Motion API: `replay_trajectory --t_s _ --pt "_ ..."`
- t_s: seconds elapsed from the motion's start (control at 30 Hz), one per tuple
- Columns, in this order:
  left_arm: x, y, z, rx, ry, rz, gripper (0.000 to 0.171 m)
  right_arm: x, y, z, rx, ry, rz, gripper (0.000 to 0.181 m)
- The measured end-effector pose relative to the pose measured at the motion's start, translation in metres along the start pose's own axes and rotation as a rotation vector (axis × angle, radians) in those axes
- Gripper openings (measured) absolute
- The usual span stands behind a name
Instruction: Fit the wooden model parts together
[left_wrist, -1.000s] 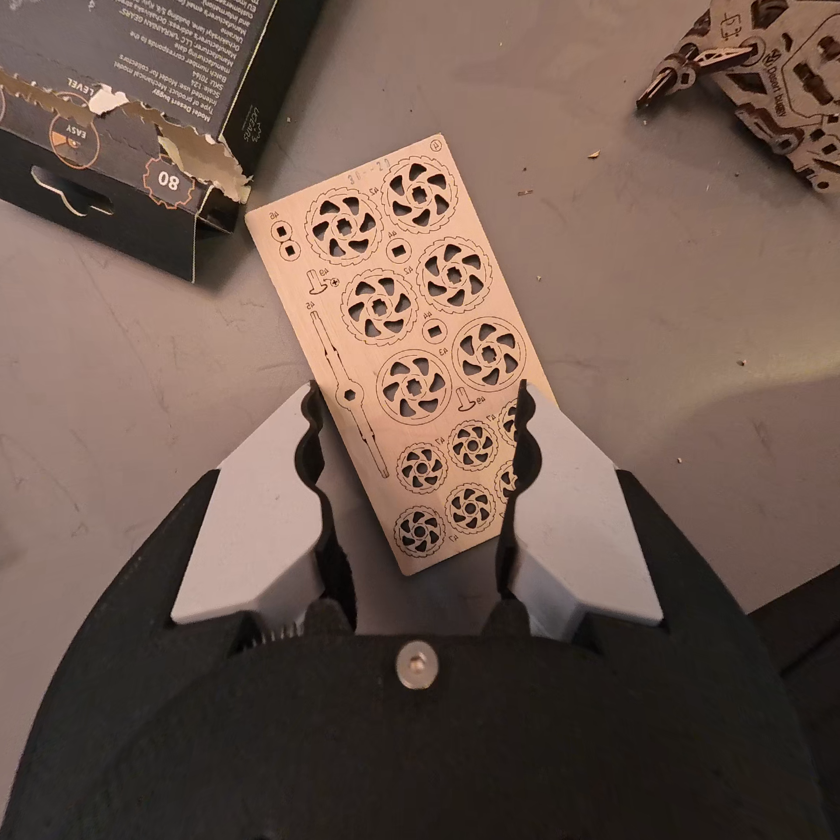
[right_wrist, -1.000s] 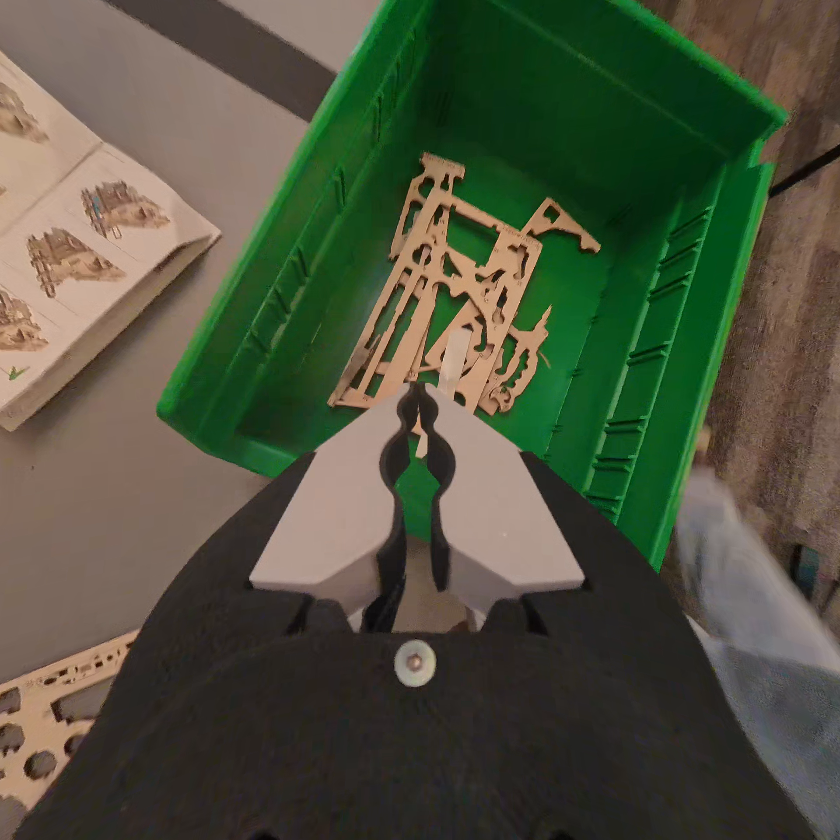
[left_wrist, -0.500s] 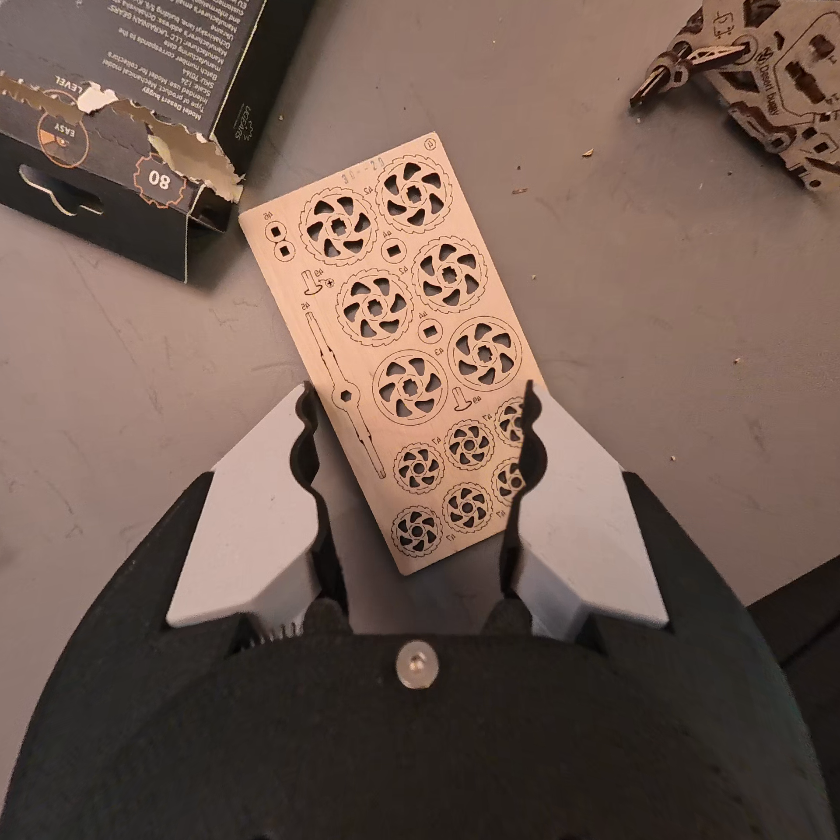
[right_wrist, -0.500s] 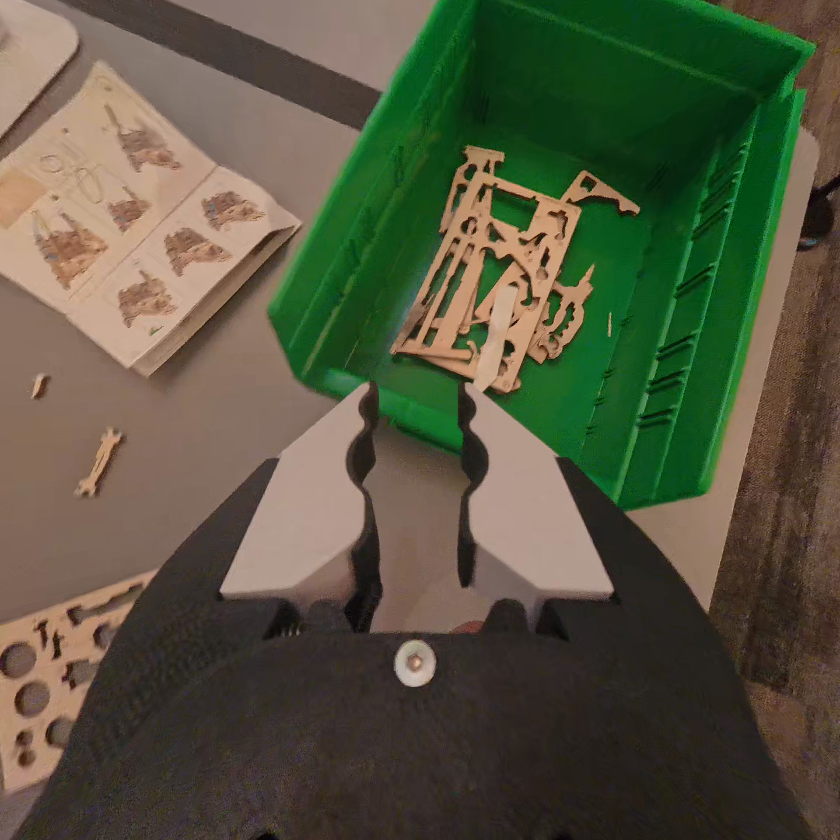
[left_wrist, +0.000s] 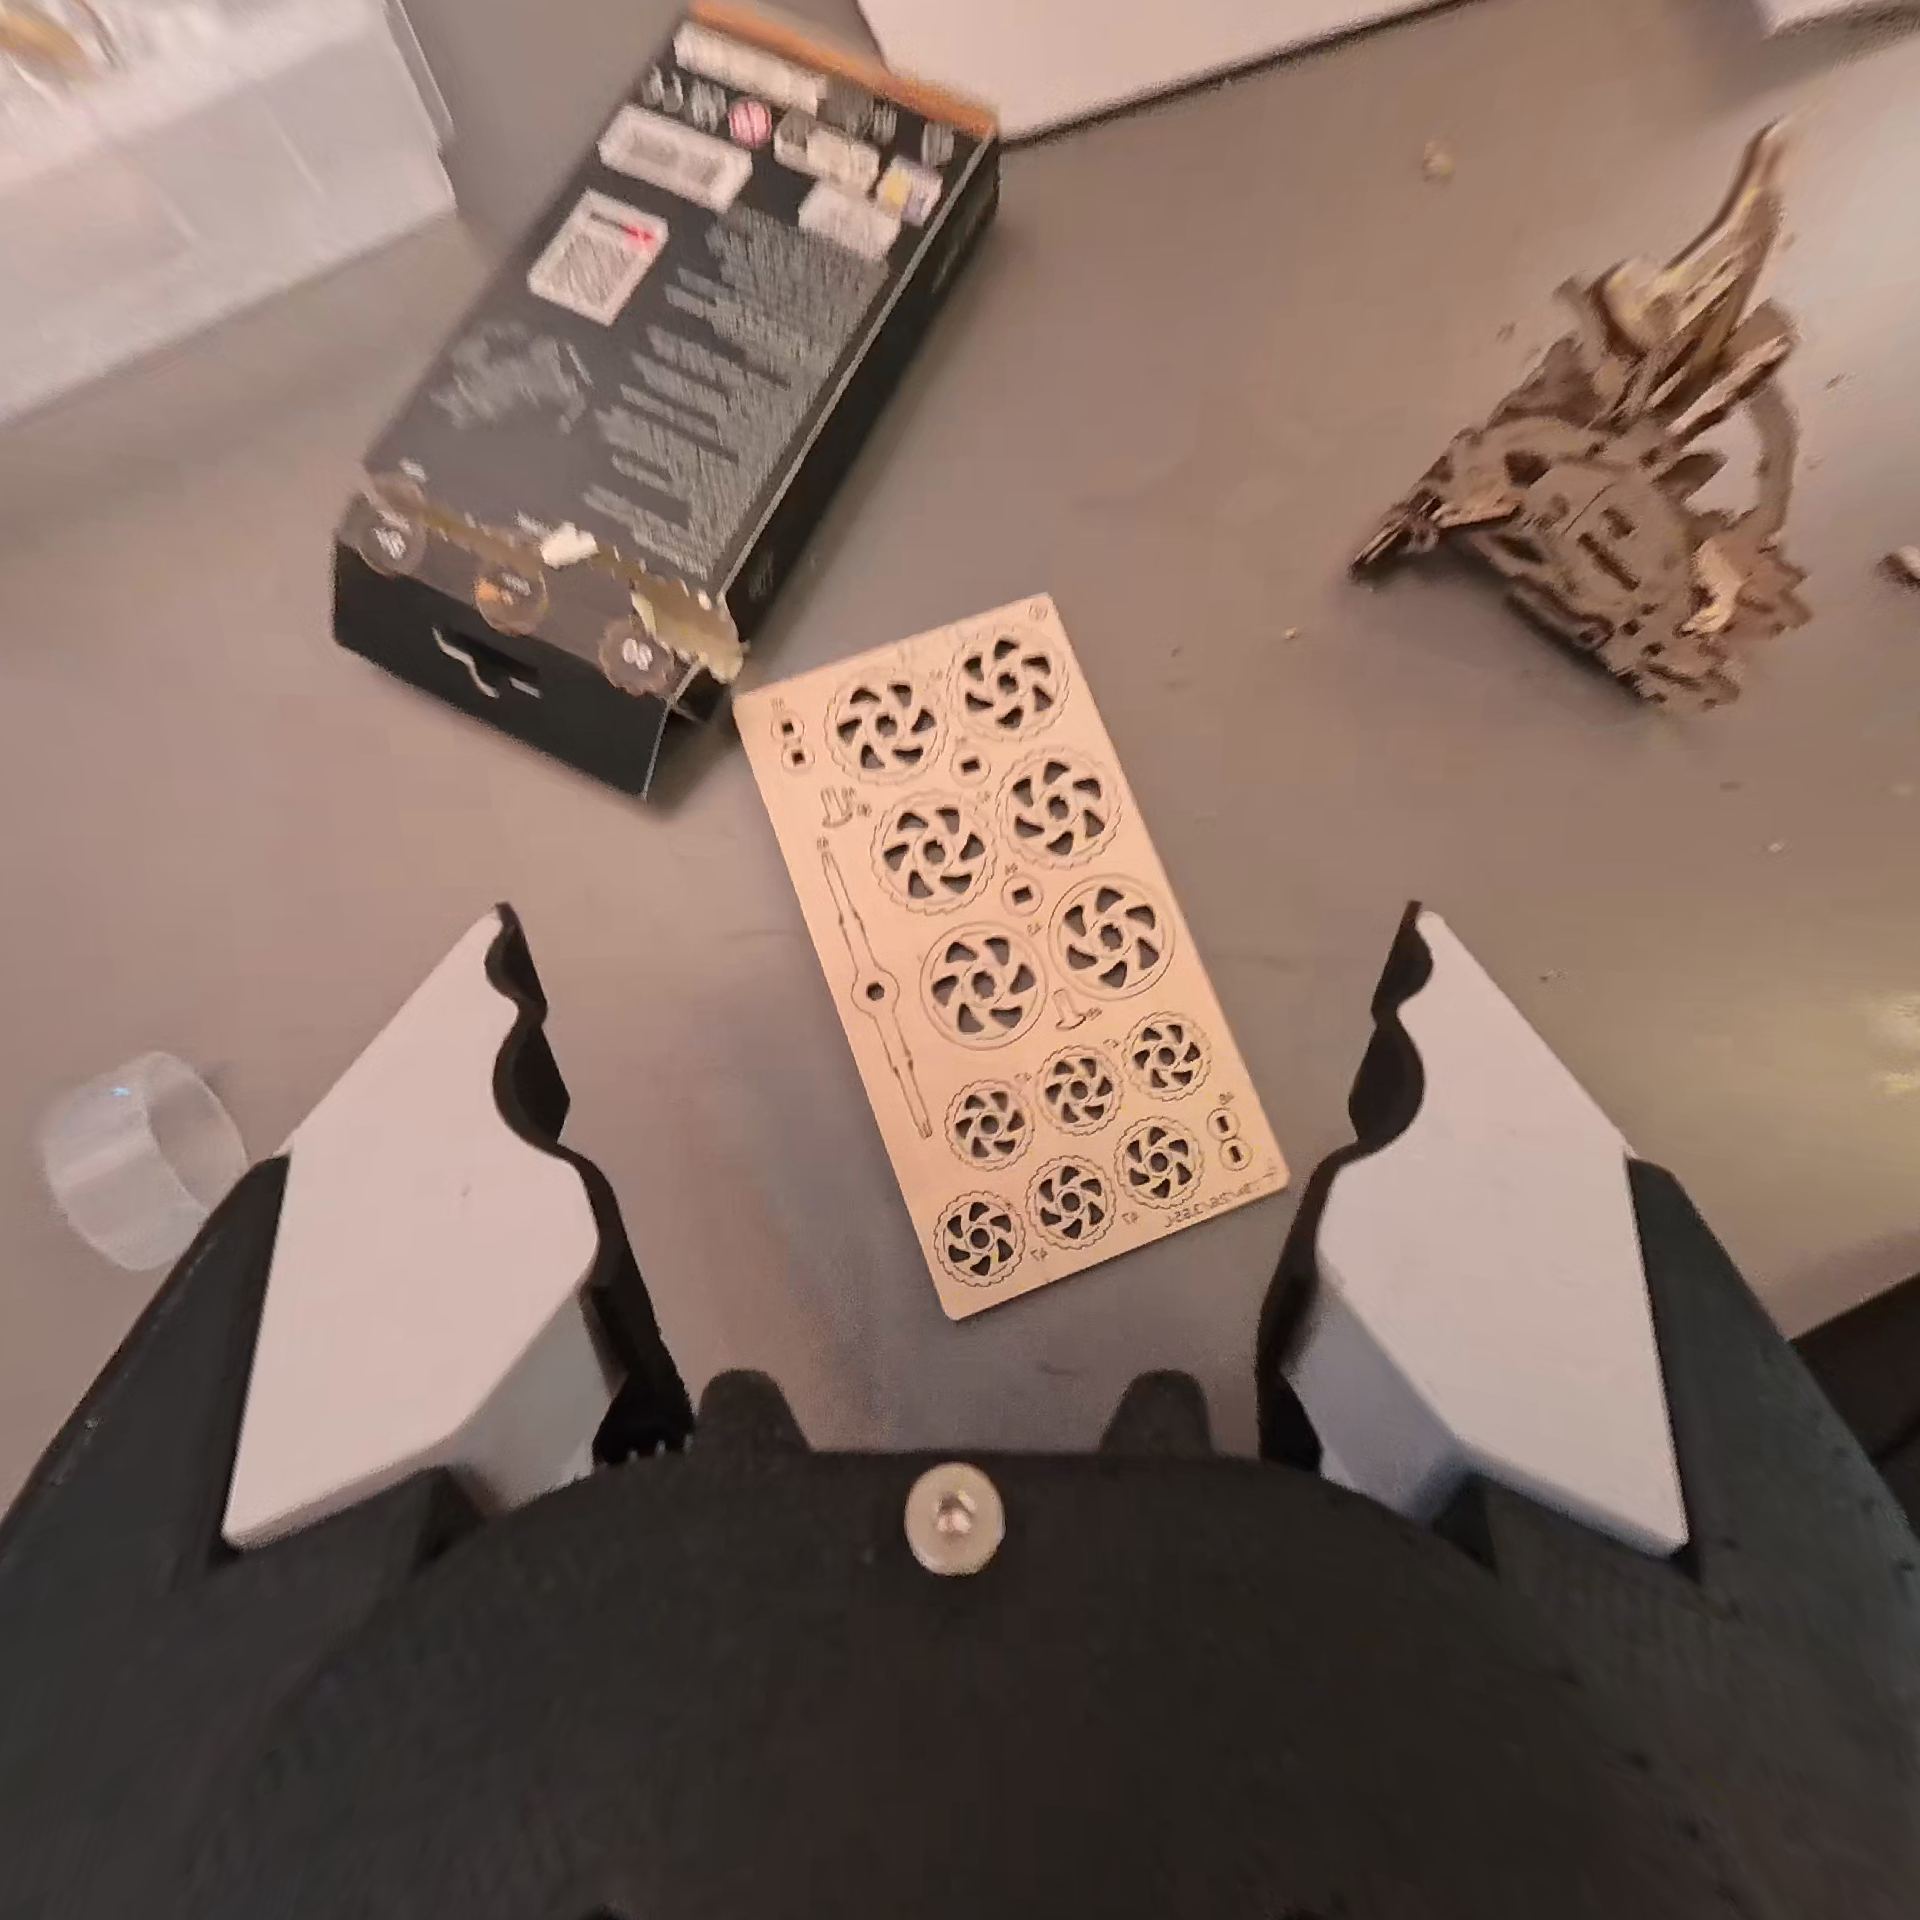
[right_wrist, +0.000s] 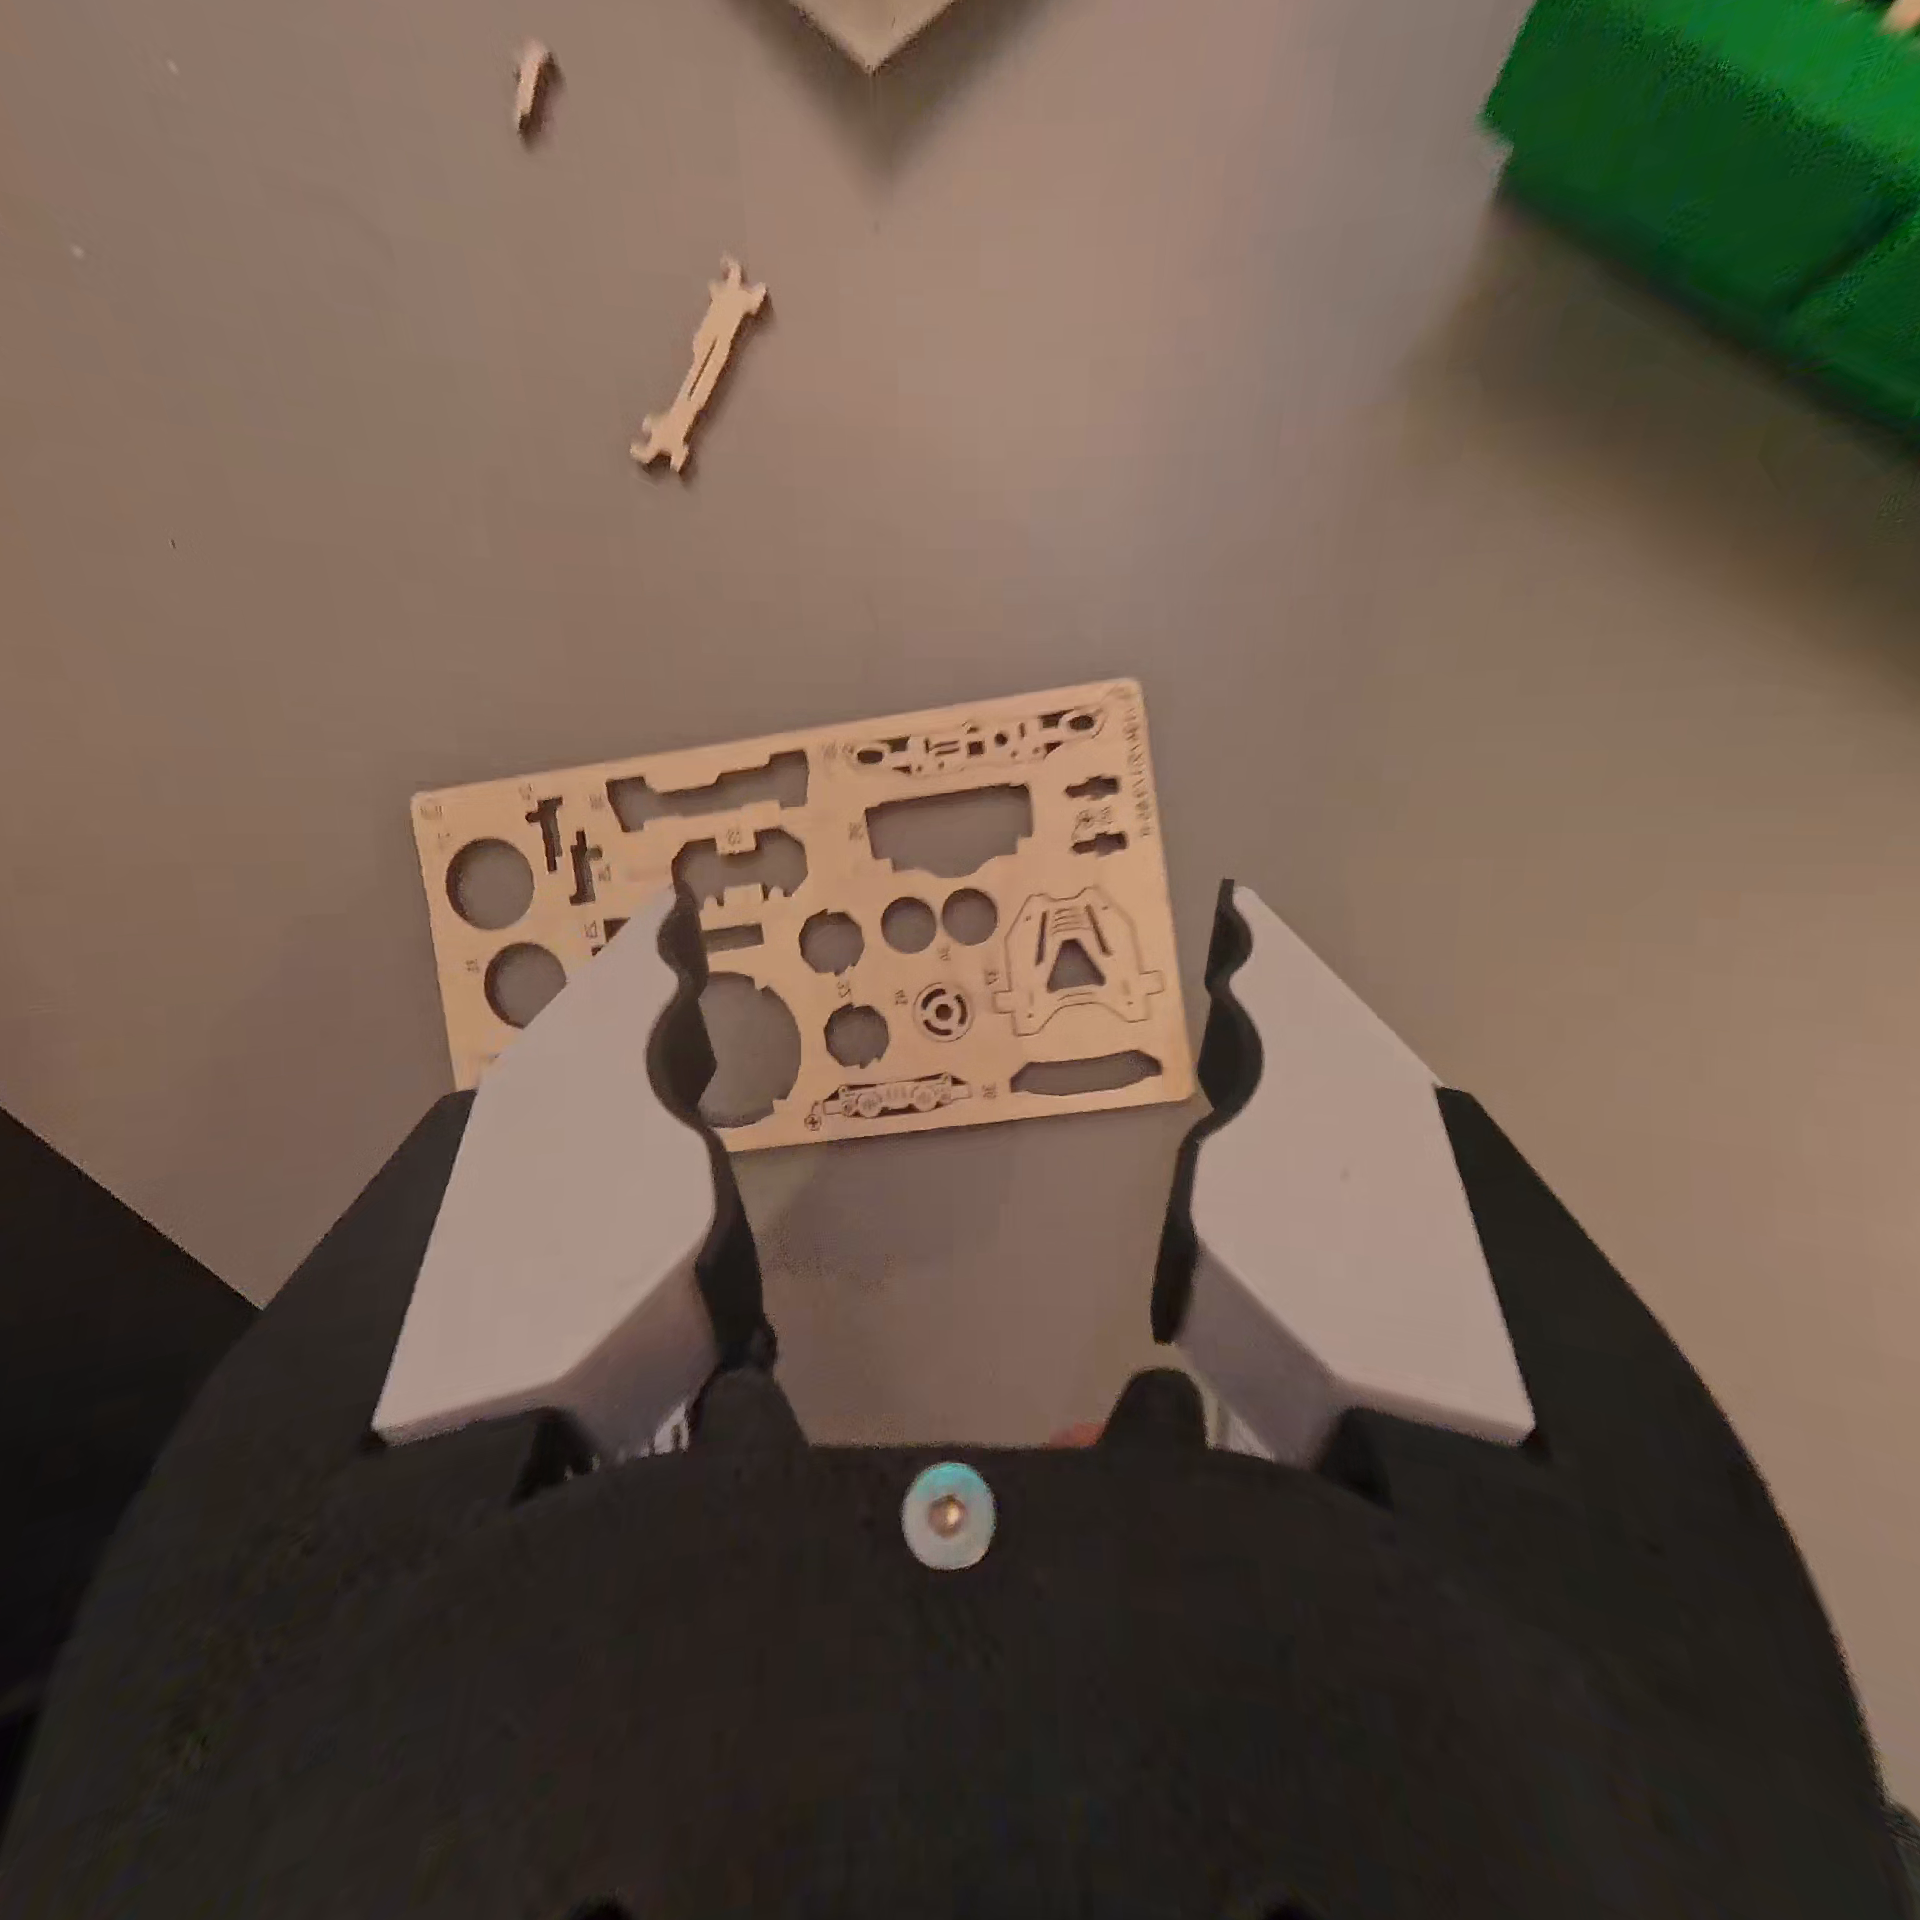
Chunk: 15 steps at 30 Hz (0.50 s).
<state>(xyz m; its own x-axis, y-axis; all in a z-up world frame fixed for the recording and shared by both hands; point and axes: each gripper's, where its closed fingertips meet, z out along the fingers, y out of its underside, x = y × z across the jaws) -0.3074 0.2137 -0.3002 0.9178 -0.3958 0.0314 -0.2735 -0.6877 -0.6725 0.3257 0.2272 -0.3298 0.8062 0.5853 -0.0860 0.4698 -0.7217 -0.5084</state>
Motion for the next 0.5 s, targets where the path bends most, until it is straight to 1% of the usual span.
replay_trajectory --t_s 0.07,0.1,0.17,0.2,0.23,0.3,0.37,0.47,0.5 --pt "0.009 -0.017 -0.011 0.053 -0.006 0.03 0.148 -0.004 0.008 0.008 -0.015 -0.002 -0.012 0.092" --pt "0.016 -0.026 -0.017 0.082 -0.005 0.052 0.143 -0.005 0.013 0.012 -0.035 0.007 -0.022 0.091" --pt "0.035 -0.043 -0.026 0.138 0.011 0.09 0.137 -0.006 0.011 0.015 -0.027 0.036 -0.049 0.089" --pt "0.049 -0.052 -0.03 0.171 0.035 0.109 0.132 -0.009 0.003 0.014 0.009 0.038 -0.062 0.085" --pt "0.064 -0.061 -0.034 0.207 0.062 0.133 0.124 -0.013 -0.004 0.012 0.035 0.025 -0.075 0.076" --pt "0.091 -0.074 -0.039 0.258 0.095 0.178 0.113 -0.016 -0.01 0.01 0.048 0.024 -0.076 0.076" --pt "0.125 -0.085 -0.041 0.303 0.166 0.204 0.101 -0.017 -0.015 0.009 0.076 0.027 -0.07 0.08" --pt "0.173 -0.094 -0.036 0.325 0.24 0.252 0.095 -0.019 -0.016 0.009 0.102 0.017 -0.066 0.083" --pt "0.192 -0.095 -0.033 0.331 0.287 0.257 0.092 -0.023 -0.018 0.009 0.11 0.005 -0.066 0.084"
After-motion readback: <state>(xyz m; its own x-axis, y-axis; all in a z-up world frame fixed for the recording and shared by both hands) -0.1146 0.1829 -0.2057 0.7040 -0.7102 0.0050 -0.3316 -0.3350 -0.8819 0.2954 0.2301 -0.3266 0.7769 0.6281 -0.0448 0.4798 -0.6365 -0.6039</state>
